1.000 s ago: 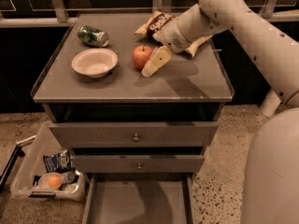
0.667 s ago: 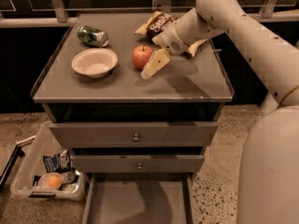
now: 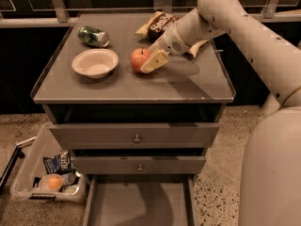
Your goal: Place apple into bottom drawer
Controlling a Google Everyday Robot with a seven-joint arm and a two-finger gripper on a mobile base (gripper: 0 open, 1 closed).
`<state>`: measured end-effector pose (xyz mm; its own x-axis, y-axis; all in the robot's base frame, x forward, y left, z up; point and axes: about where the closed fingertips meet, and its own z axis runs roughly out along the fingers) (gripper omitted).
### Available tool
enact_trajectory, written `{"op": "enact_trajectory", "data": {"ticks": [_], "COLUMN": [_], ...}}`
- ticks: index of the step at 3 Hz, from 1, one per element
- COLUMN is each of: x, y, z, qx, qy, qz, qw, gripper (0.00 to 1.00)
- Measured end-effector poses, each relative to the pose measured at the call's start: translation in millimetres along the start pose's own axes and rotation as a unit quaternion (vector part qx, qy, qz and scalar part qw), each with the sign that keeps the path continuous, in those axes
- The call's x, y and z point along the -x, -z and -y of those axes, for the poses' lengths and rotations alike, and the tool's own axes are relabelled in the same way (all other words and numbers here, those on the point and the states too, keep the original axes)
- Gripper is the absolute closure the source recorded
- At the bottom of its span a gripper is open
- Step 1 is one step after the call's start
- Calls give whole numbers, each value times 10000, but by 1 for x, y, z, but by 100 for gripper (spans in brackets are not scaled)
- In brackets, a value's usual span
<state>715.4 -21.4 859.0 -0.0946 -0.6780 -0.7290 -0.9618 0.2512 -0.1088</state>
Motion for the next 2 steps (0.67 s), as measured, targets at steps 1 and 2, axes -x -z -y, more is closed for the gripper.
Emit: {"op": "enact_trajectory", "data": {"ticks": [1, 2], "x": [0, 0], "y": [0, 0], "z": [0, 0], "qx": [0, 1], "qy": [0, 0], "qz": [0, 0], "qw": [10000, 10000], "gripper": [66, 89]}}
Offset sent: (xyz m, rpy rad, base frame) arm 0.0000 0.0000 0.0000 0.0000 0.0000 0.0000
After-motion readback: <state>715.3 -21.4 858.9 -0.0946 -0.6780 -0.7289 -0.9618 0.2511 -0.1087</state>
